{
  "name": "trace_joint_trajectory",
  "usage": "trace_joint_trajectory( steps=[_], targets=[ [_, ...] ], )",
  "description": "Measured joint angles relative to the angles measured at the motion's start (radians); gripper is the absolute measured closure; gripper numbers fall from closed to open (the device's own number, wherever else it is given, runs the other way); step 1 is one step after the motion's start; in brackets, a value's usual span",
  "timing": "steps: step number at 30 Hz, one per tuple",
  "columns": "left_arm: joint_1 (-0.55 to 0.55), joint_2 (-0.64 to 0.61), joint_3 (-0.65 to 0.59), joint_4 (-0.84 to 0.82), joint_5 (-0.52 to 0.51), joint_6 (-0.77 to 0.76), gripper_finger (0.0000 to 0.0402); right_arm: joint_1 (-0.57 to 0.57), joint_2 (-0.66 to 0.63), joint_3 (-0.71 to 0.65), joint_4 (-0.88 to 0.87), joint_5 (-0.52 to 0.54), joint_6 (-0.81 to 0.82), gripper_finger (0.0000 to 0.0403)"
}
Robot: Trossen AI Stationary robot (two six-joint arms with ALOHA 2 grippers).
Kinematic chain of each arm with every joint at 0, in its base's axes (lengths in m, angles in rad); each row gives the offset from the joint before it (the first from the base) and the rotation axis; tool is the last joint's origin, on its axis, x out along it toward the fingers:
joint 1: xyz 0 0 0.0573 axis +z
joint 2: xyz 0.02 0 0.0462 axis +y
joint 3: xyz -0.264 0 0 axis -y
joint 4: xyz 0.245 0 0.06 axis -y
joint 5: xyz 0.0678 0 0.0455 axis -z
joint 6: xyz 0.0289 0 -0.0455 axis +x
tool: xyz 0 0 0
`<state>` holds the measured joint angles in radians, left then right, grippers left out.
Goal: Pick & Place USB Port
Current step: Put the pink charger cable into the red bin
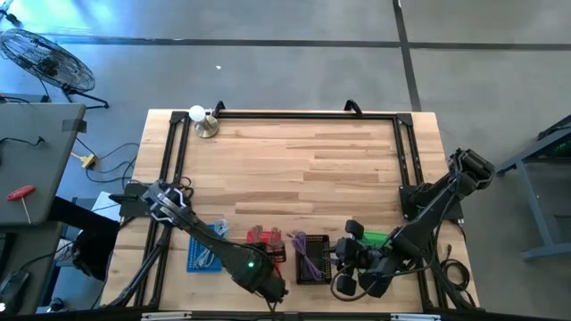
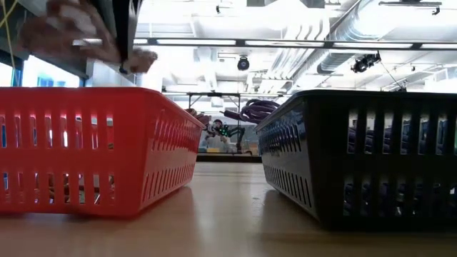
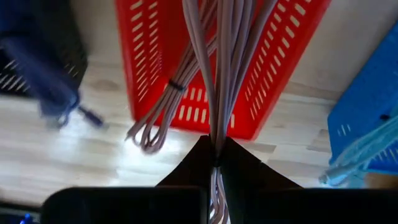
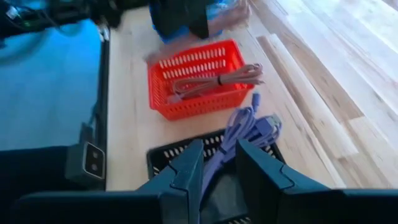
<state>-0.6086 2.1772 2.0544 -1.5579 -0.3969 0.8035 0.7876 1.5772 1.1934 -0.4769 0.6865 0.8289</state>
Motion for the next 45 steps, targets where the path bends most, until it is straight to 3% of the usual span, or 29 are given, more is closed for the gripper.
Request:
trace_joint_trajectory(
  steps=[8, 15, 28, 45],
  targets=[
    [0.031, 0.049, -0.035, 0.040, -0.001, 0.007, 0.0390, 0.000, 0.000, 0.000, 0.022, 0.004, 0.000, 0.0315],
    [0.051, 0.049, -0.117, 0.114, 0.062, 0.005, 0.0390, 0.000, 0.000, 0.000, 0.027, -0.005, -0.004, 0.0315],
    [0.095, 0.049, -0.134, 0.155, 0.145, -0.223, 0.0356, 0.005, 0.000, 0.000, 0.026, -0.006, -0.011, 0.0315],
    [0.092, 0.049, -0.134, 0.158, 0.091, -0.371, 0.0352, 0.005, 0.000, 0.000, 0.027, -0.001, -0.019, 0.0315]
  ],
)
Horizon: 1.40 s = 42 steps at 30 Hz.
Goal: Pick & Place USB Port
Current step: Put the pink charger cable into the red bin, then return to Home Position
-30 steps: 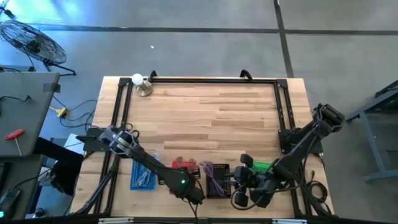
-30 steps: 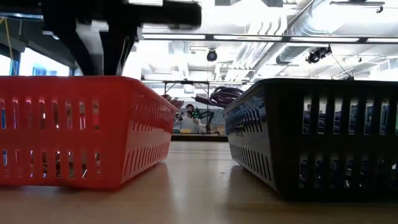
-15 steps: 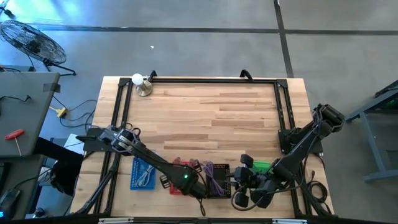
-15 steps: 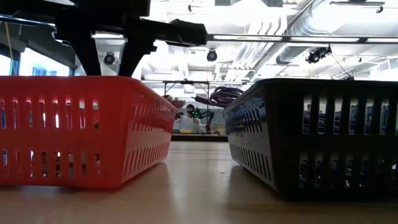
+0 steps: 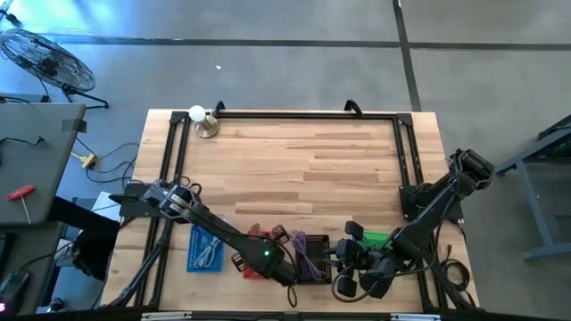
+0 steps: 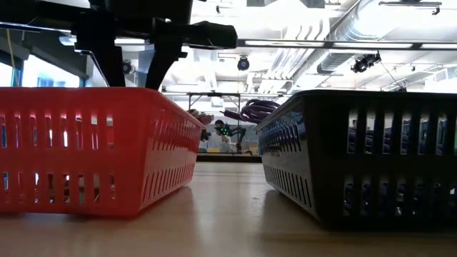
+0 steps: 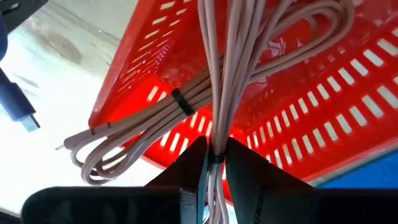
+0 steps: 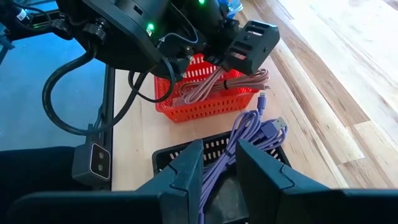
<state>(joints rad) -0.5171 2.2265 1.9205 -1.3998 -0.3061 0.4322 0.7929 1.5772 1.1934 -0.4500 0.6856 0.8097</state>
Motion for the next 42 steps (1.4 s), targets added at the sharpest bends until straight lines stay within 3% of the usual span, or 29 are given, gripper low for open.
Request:
trace_joint_trajectory(
  steps=[6, 16, 20, 27, 32, 34, 36, 38, 42],
  targets=[
    [-0.001, 0.000, 0.000, 0.000, -0.001, -0.071, 0.0320, 0.000, 0.000, 0.000, 0.000, 0.000, 0.000, 0.0315],
    [-0.018, 0.000, 0.000, -0.015, -0.003, -0.125, 0.0202, 0.000, 0.000, 0.000, 0.003, -0.004, 0.000, 0.0315],
    [-0.054, 0.000, 0.040, -0.079, -0.087, -0.141, 0.0179, 0.000, 0.000, 0.000, 0.011, -0.008, 0.000, 0.0315],
    [-0.127, -0.016, 0.241, -0.168, -0.421, -0.201, 0.0177, 0.000, 0.000, 0.000, 0.023, -0.006, -0.031, 0.0315],
    [-0.152, -0.044, 0.438, -0.160, -0.676, -0.245, 0.0177, -0.009, 0.000, 0.000, 0.152, -0.002, -0.195, 0.0315],
    [-0.150, -0.113, 0.401, -0.090, -0.758, -0.210, 0.0177, -0.021, -0.007, 0.000, 0.238, -0.006, -0.308, 0.0315],
    [-0.141, -0.165, 0.393, -0.099, -0.815, -0.186, 0.0182, -0.039, -0.026, 0.006, 0.301, -0.016, -0.429, 0.0316],
    [-0.132, -0.210, 0.393, -0.120, -0.862, -0.253, 0.0198, -0.052, -0.060, 0.030, 0.317, -0.018, -0.524, 0.0319],
    [-0.076, -0.308, 0.392, -0.173, -0.851, -0.373, 0.0268, -0.076, -0.168, 0.085, 0.259, -0.018, -0.697, 0.0359]
  ],
)
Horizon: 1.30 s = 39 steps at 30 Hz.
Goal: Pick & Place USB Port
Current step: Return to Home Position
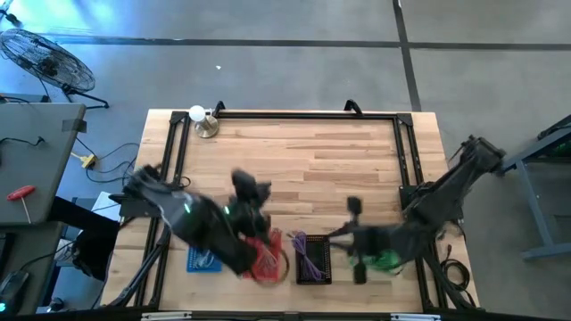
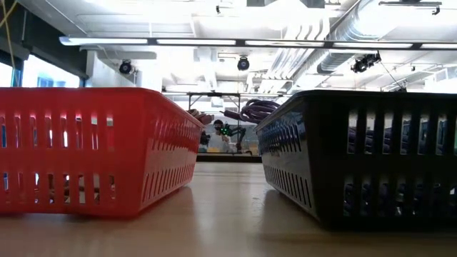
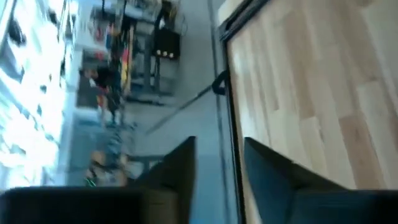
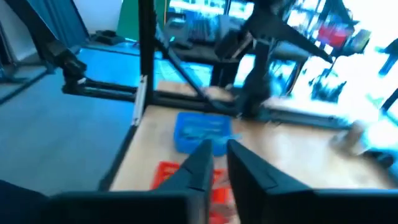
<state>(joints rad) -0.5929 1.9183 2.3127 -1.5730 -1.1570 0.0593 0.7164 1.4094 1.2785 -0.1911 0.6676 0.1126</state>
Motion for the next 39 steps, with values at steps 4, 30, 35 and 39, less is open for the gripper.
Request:
trace_joint_trajectory(
  steps=[4, 30, 35, 39],
  targets=[
    [0.081, -0.103, 0.000, 0.001, 0.079, -0.013, 0.0377, -0.026, -0.144, 0.038, -0.131, 0.030, -0.124, 0.0394],
    [0.482, -0.999, -0.726, 0.381, 0.466, -0.041, 0.0401, -0.149, -1.140, -0.418, -0.559, 0.103, 0.065, 0.0403],
    [0.481, -1.236, -1.055, 0.648, 0.532, -0.015, 0.0401, -0.149, -1.208, -0.516, -0.427, 0.045, 0.010, 0.0403],
    [0.481, -1.390, -1.262, 0.771, 0.582, -0.015, 0.0401, -0.149, -1.222, -0.582, -0.391, 0.042, 0.001, 0.0403]
  ],
)
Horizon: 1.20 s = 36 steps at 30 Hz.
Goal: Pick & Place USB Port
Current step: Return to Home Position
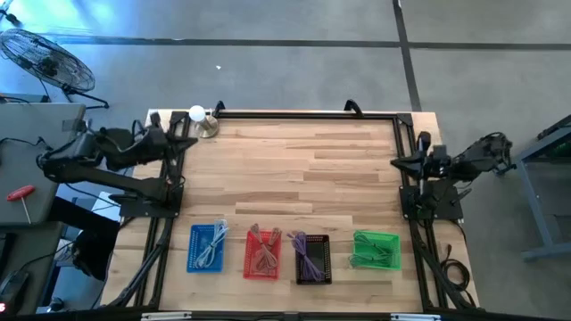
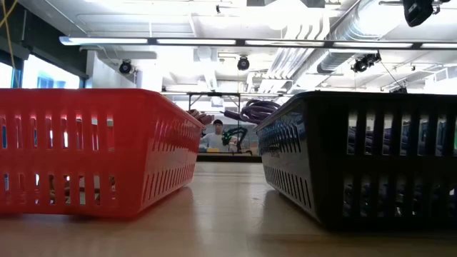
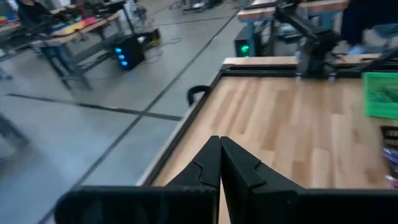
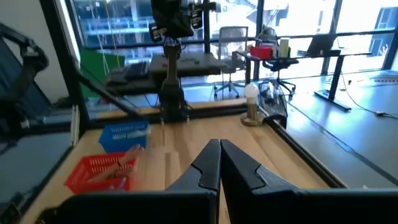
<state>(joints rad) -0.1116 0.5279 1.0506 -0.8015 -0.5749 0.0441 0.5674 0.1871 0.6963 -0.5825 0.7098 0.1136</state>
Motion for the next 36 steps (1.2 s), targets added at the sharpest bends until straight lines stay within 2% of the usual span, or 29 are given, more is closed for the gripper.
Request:
trace_joint_trajectory(
  steps=[7, 15, 18, 21, 25, 28, 36],
  targets=[
    [0.000, -0.237, -0.281, 0.159, 0.117, -0.027, 0.0401, 0.000, 0.000, -0.142, 0.195, -0.038, -0.096, 0.0403],
    [0.000, -0.426, -0.476, 0.295, 0.258, -0.050, 0.0401, 0.000, -0.045, -0.255, 0.314, -0.012, -0.118, 0.0403],
    [0.000, -0.468, -0.534, 0.300, 0.259, -0.076, 0.0401, 0.000, -0.113, -0.322, 0.385, -0.022, -0.142, 0.0403],
    [0.000, -0.510, -0.597, 0.380, 0.299, -0.076, 0.0401, 0.000, -0.184, -0.394, 0.483, -0.024, -0.181, 0.0403],
    [-0.001, -0.521, -0.649, 0.451, 0.340, -0.073, 0.0401, -0.001, -0.179, -0.432, 0.554, -0.025, -0.229, 0.0403],
    [0.000, -0.521, -0.678, 0.476, 0.357, -0.076, 0.0401, 0.000, -0.183, -0.445, 0.595, 0.020, -0.263, 0.0403],
    [0.000, -0.522, -0.793, 0.601, 0.431, -0.079, 0.0401, 0.000, -0.183, -0.481, 0.585, -0.029, -0.264, 0.0403]
  ],
)
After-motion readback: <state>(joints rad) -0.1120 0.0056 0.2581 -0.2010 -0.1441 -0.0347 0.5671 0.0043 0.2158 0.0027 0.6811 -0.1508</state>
